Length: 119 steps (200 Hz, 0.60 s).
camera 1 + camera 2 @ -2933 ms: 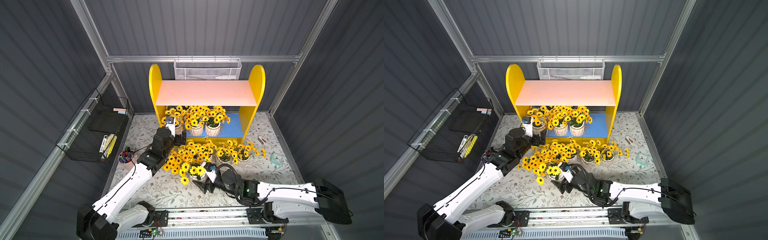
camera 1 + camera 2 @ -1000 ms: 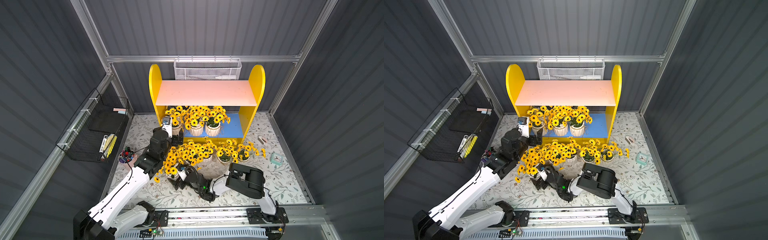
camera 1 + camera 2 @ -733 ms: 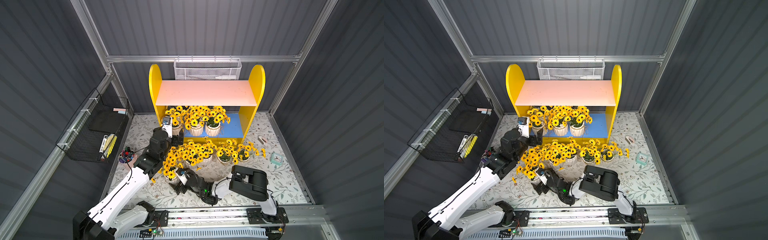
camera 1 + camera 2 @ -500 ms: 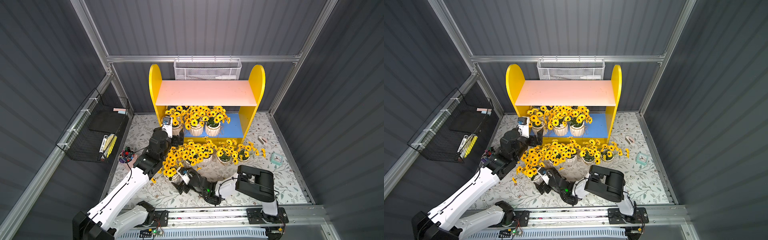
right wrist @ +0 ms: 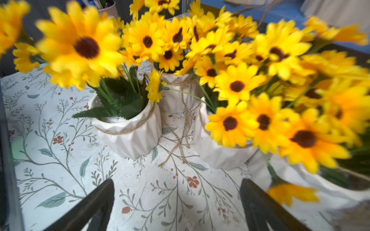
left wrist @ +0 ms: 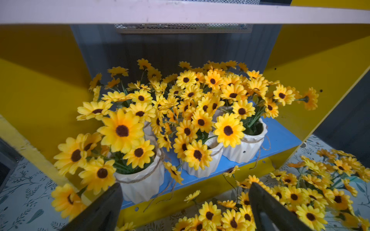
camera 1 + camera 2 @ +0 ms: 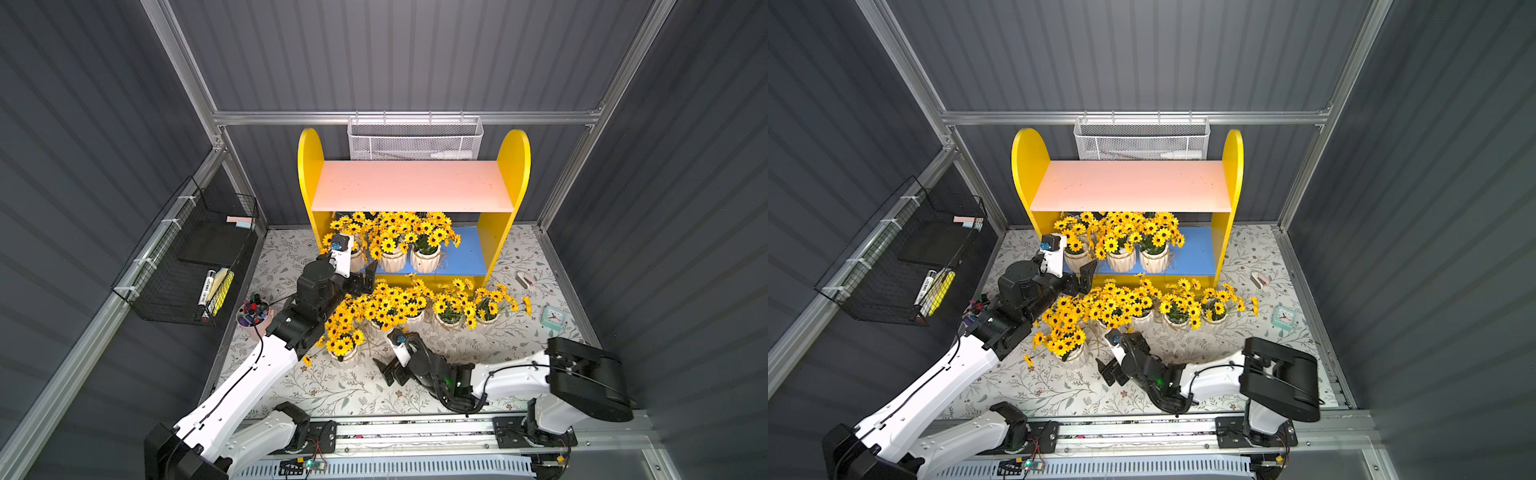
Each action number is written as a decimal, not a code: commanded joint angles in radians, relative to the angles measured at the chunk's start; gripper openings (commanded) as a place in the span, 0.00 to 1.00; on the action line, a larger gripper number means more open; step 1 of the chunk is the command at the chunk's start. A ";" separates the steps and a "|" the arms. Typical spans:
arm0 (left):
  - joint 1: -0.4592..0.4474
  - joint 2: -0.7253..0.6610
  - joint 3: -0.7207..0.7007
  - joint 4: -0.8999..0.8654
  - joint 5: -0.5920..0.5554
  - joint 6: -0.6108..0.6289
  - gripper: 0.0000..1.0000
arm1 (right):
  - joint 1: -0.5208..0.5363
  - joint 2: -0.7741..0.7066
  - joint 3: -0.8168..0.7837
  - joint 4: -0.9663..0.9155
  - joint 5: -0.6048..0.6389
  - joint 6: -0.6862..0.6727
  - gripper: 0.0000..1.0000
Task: Take the sunflower pots off the shelves
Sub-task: Place the sunflower pot at the center of the board.
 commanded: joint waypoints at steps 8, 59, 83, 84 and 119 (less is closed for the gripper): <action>-0.014 -0.015 -0.010 0.029 0.103 0.029 0.99 | 0.014 -0.148 0.014 -0.277 0.065 0.049 0.99; -0.057 -0.025 -0.028 0.059 0.137 0.044 0.99 | 0.015 -0.330 0.040 -0.398 0.128 -0.018 0.99; -0.060 -0.029 -0.032 0.058 0.116 0.035 0.99 | 0.004 -0.388 0.071 -0.424 0.191 -0.057 0.99; -0.060 -0.029 -0.031 0.058 0.115 0.034 1.00 | 0.002 -0.390 0.072 -0.426 0.194 -0.058 0.99; -0.060 -0.028 -0.029 0.054 0.050 -0.015 1.00 | -0.125 -0.477 0.130 -0.550 0.163 -0.042 0.99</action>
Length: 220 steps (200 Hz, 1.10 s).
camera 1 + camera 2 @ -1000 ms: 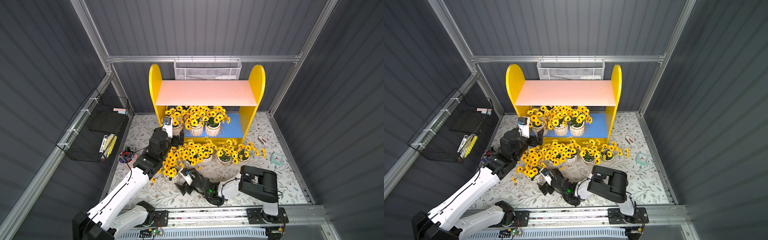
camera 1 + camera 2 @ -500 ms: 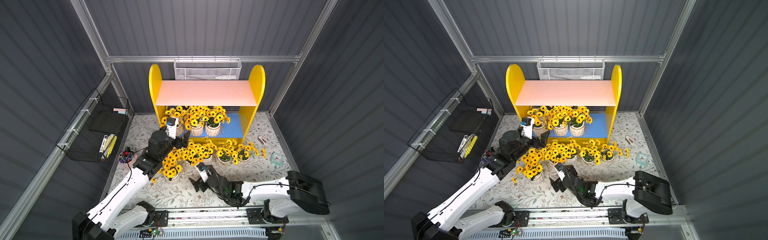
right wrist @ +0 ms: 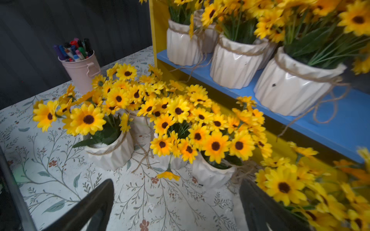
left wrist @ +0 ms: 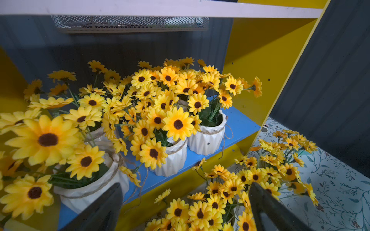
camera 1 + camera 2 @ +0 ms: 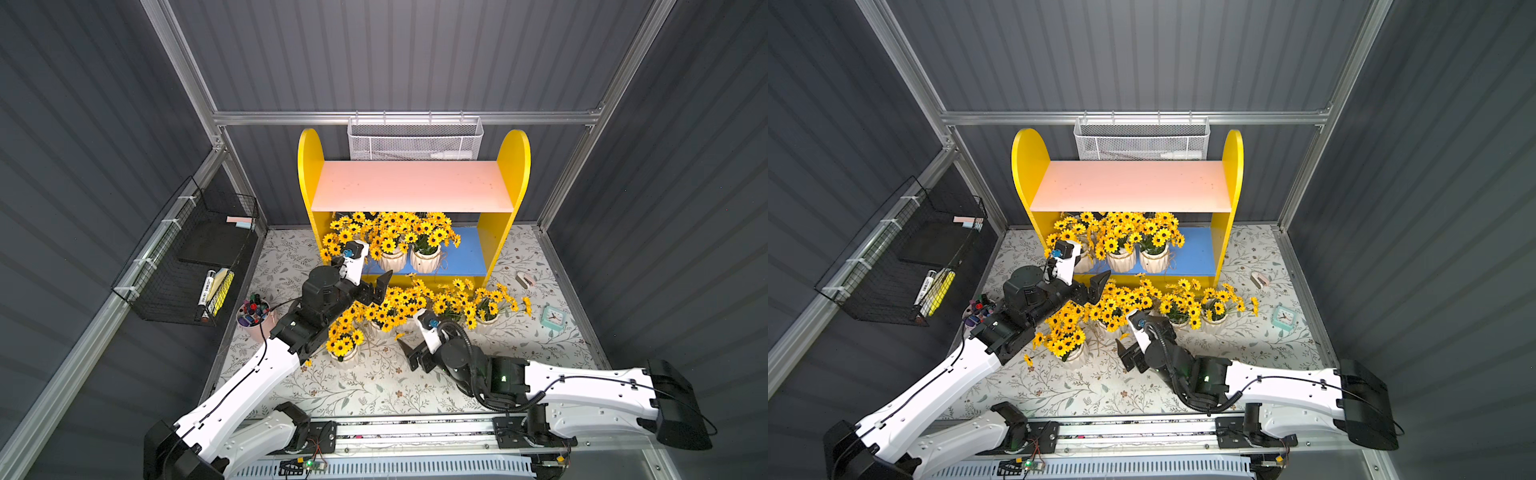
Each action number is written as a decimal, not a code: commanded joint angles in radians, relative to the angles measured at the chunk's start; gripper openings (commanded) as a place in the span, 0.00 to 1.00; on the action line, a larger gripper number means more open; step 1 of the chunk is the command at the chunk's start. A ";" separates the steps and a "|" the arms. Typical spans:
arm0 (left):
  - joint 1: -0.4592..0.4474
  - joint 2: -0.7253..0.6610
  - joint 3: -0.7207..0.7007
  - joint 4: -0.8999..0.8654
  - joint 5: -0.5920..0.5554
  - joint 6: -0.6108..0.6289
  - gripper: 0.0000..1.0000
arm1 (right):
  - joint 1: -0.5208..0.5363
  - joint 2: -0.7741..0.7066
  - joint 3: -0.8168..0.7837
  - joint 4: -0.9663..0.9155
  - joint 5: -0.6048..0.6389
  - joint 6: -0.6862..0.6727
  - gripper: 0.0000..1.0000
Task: Take the sunflower pots off the shelves
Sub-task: Place the sunflower pot at the center of the board, then pick up the sunflower pot from the shelf.
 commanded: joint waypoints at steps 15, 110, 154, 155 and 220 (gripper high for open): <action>-0.001 -0.027 0.000 0.010 -0.086 -0.036 0.99 | -0.206 -0.110 0.053 -0.160 -0.057 0.031 0.99; -0.002 -0.031 0.010 -0.020 -0.181 -0.060 1.00 | -0.619 -0.007 0.053 0.067 -0.403 0.003 0.99; -0.002 -0.010 0.012 -0.010 -0.112 -0.078 0.99 | -0.657 0.141 0.129 0.163 -0.475 -0.034 0.99; -0.002 -0.010 0.011 -0.009 -0.111 -0.079 0.99 | -0.656 0.145 0.130 0.165 -0.477 -0.037 0.99; -0.002 -0.013 0.010 -0.009 -0.113 -0.072 0.99 | -0.684 0.346 0.257 0.249 -0.479 -0.073 0.99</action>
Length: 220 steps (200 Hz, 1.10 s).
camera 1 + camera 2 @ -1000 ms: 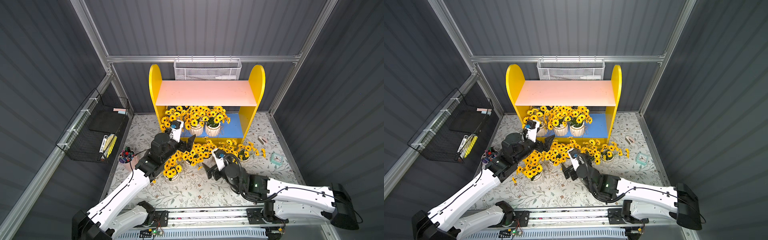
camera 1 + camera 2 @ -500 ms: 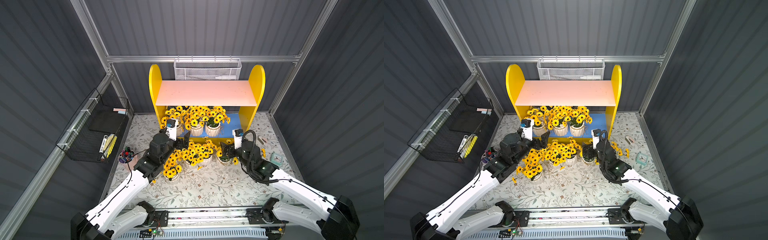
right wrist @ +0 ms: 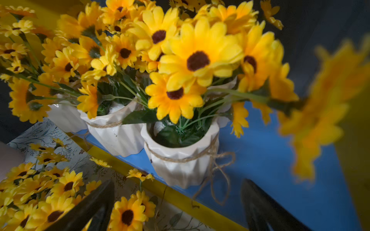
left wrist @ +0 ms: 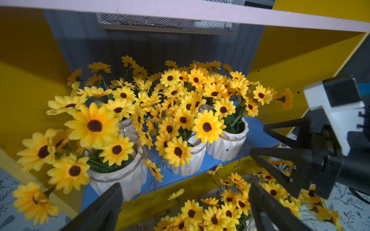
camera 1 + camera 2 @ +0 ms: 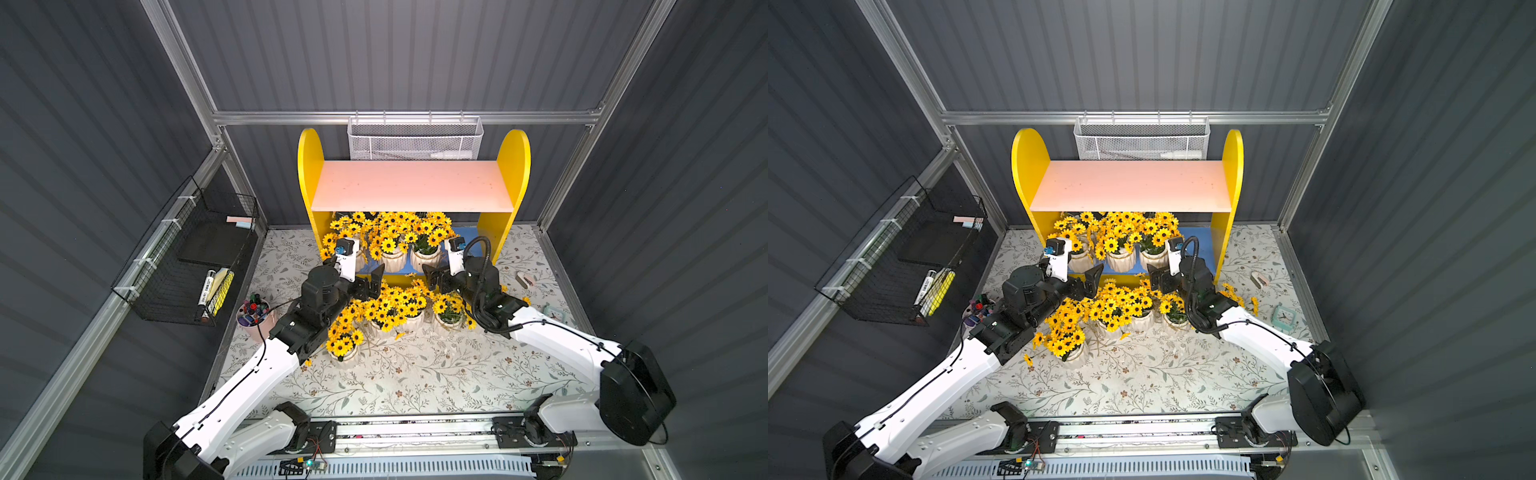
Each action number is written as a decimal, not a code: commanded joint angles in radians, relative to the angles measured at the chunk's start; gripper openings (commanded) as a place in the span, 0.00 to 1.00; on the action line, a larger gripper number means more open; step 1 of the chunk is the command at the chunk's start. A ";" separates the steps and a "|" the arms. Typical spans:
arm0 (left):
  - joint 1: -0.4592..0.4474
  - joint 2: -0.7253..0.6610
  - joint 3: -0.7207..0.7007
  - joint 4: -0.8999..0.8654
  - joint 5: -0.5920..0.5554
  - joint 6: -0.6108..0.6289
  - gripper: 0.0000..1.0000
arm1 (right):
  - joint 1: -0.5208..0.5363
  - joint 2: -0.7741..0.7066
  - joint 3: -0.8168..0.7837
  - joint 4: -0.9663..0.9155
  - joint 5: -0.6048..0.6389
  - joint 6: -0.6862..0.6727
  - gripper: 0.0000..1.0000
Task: Take the sunflower pots off the shelves
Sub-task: Pick up the sunflower pot from the shelf.
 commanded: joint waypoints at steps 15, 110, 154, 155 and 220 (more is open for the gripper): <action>-0.002 -0.011 0.011 -0.004 0.003 -0.002 0.99 | -0.023 0.078 0.080 0.064 -0.011 -0.023 0.99; -0.002 -0.025 0.009 0.000 -0.002 0.004 0.99 | -0.035 0.220 0.174 0.120 -0.037 -0.014 0.99; -0.002 -0.030 0.008 0.000 -0.004 0.008 1.00 | -0.034 0.268 0.216 0.125 0.004 -0.023 0.99; -0.001 -0.030 0.008 0.001 -0.004 0.008 1.00 | -0.034 0.269 0.217 0.124 0.004 -0.023 0.99; -0.002 -0.032 0.006 0.001 -0.008 0.014 1.00 | -0.032 0.328 0.246 0.144 0.046 -0.037 0.99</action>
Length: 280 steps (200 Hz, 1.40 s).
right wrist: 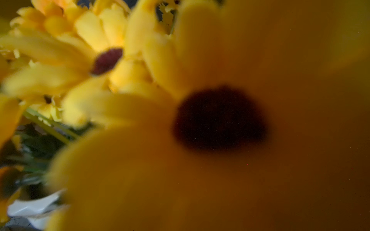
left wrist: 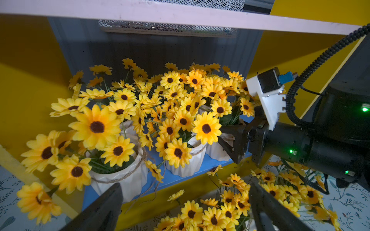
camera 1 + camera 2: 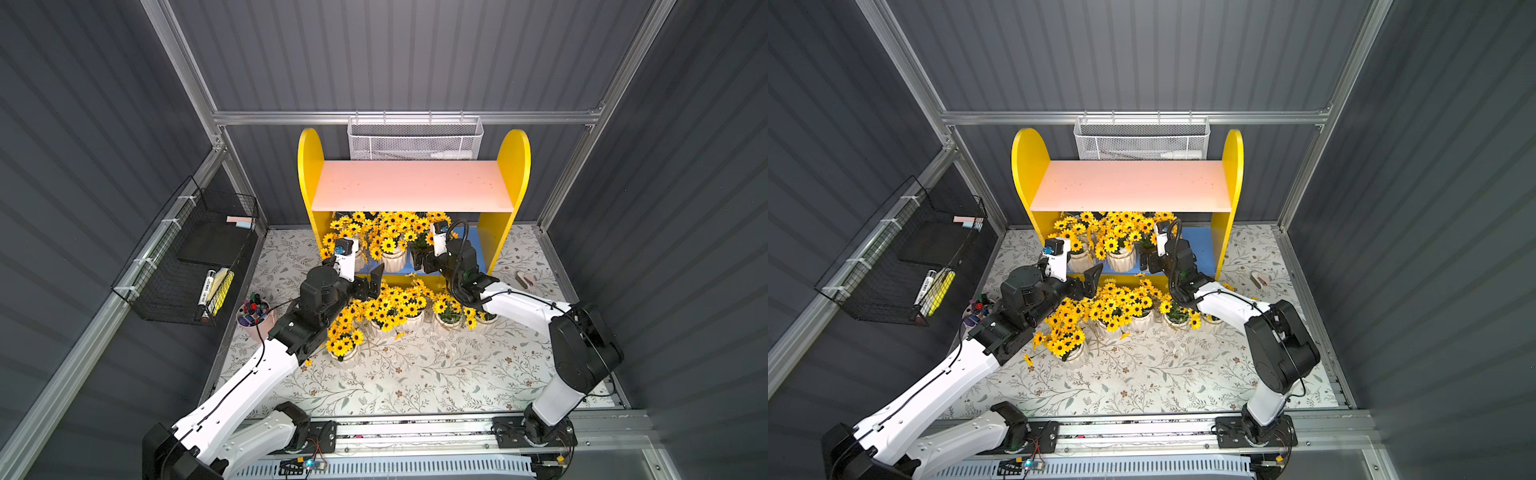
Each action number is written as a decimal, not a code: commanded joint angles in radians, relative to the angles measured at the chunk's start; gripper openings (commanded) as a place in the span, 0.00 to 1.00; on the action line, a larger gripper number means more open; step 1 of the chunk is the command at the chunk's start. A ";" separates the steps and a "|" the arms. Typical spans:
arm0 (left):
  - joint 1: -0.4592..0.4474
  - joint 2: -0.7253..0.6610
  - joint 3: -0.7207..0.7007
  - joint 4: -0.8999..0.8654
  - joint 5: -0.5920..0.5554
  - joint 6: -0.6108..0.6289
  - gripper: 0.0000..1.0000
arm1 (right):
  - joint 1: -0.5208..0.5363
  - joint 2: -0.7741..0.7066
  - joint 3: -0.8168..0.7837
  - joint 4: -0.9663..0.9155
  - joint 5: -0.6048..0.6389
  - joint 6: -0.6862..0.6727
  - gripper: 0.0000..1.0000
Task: Take the sunflower pots off the shelves
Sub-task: Pick up the sunflower pot from the shelf.
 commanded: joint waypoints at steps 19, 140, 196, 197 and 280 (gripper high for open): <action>-0.002 -0.024 0.006 0.001 -0.009 0.015 0.99 | -0.001 0.027 0.011 0.035 0.052 -0.037 0.99; -0.001 -0.027 0.003 0.006 -0.012 0.023 0.99 | 0.018 0.028 -0.032 0.083 0.084 -0.117 0.77; -0.001 -0.029 0.003 0.006 -0.012 0.026 0.99 | 0.016 0.025 -0.044 0.089 0.082 -0.125 0.49; -0.001 -0.029 0.003 0.006 -0.012 0.026 0.99 | 0.016 0.026 -0.043 0.088 0.083 -0.125 0.48; -0.001 -0.024 0.003 0.011 0.026 0.029 1.00 | 0.017 -0.076 -0.107 0.149 0.062 -0.116 0.00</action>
